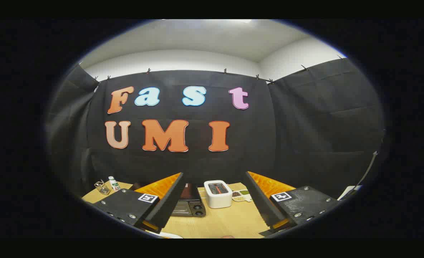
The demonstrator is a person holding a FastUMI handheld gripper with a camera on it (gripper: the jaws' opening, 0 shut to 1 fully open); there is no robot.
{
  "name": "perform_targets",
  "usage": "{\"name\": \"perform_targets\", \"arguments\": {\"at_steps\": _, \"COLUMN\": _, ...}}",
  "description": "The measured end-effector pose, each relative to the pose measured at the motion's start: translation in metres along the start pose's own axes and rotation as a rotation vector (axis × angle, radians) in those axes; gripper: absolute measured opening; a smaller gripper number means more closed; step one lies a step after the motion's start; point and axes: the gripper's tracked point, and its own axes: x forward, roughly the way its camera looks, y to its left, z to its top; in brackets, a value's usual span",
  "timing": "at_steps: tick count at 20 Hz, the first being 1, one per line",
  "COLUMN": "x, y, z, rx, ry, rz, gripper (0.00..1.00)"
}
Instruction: Open the toaster oven, put the food inside, and close the toaster oven door.
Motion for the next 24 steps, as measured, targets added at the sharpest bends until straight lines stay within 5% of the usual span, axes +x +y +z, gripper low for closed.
{"name": "perform_targets", "arguments": {"at_steps": 16, "x": 0.01, "y": 0.015, "z": -0.01, "rx": 0.014, "ry": 0.046, "rz": 0.008, "gripper": 0.99}}
{"name": "perform_targets", "arguments": {"at_steps": 24, "x": 0.042, "y": 0.074, "z": -0.048, "rx": 0.009, "ry": 0.138, "rz": 0.093, "gripper": 0.99}}
